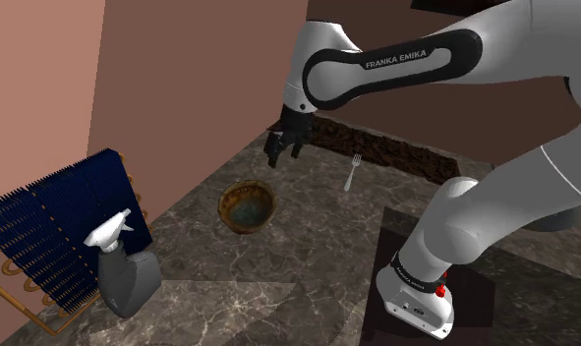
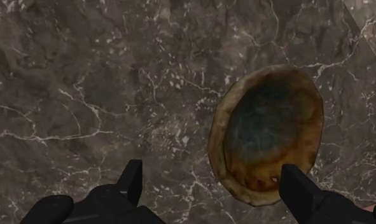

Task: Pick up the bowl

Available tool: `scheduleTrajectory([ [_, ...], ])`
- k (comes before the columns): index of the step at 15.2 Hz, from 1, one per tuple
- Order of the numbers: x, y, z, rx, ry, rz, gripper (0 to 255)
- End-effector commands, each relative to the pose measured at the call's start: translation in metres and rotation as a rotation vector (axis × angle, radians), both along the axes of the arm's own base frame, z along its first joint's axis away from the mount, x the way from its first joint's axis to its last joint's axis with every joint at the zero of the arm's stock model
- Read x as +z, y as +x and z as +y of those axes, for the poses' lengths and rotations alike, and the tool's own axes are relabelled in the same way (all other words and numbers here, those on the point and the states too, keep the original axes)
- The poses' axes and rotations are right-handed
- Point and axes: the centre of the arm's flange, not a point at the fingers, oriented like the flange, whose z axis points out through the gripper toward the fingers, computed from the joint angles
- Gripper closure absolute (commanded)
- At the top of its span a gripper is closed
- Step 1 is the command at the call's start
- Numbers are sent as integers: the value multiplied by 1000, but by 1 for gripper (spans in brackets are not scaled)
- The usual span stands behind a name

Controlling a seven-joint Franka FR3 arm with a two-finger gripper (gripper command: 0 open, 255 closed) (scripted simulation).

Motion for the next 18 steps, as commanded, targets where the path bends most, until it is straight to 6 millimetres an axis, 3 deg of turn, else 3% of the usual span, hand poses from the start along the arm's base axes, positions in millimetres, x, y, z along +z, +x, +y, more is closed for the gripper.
scheduleTrajectory([
  [1, -22, 13, 9, 5, 6, 2, 0],
  [4, -54, 31, 24, 12, 14, 8, 0],
  [12, -96, 32, 25, 13, 15, 8, 0],
  [14, -96, 32, 25, 13, 15, 8, 0],
  [15, -96, 33, 25, 13, 15, 8, 255],
  [18, -96, 33, 25, 13, 15, 8, 255],
])
